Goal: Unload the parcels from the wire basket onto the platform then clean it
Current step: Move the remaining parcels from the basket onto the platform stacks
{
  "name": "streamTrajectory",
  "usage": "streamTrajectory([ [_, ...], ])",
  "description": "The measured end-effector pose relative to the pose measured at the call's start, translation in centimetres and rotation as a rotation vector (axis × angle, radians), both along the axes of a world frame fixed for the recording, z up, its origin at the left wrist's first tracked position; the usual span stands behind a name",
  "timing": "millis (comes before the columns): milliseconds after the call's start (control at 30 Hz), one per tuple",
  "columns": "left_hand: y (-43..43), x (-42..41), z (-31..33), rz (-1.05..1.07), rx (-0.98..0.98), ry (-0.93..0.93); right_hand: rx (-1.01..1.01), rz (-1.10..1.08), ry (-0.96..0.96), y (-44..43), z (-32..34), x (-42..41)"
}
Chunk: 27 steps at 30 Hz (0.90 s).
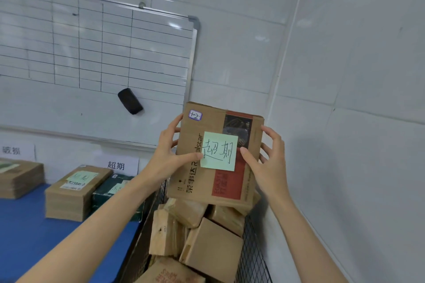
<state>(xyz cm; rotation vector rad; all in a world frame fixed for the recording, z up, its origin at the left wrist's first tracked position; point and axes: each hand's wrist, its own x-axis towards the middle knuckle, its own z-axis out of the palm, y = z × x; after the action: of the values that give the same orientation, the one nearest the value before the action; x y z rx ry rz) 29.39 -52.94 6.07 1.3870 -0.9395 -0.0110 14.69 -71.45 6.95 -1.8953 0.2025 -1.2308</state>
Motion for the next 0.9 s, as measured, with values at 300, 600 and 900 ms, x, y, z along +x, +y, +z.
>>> streamTrajectory([
  [300, 3.5, -2.8, -0.3, 0.042, -0.106, 0.090, 0.031, 0.124, -0.061, 2.5, 0.2, -1.9],
  [600, 9.3, -6.0, -2.4, 0.244, -0.126, 0.057, 0.041, 0.327, -0.021, 7.2, -2.2, -1.3],
  [900, 16.0, -6.1, -4.0, 0.395, -0.077, 0.039, 0.054, 0.495, 0.069, 13.2, -3.2, 1.5],
])
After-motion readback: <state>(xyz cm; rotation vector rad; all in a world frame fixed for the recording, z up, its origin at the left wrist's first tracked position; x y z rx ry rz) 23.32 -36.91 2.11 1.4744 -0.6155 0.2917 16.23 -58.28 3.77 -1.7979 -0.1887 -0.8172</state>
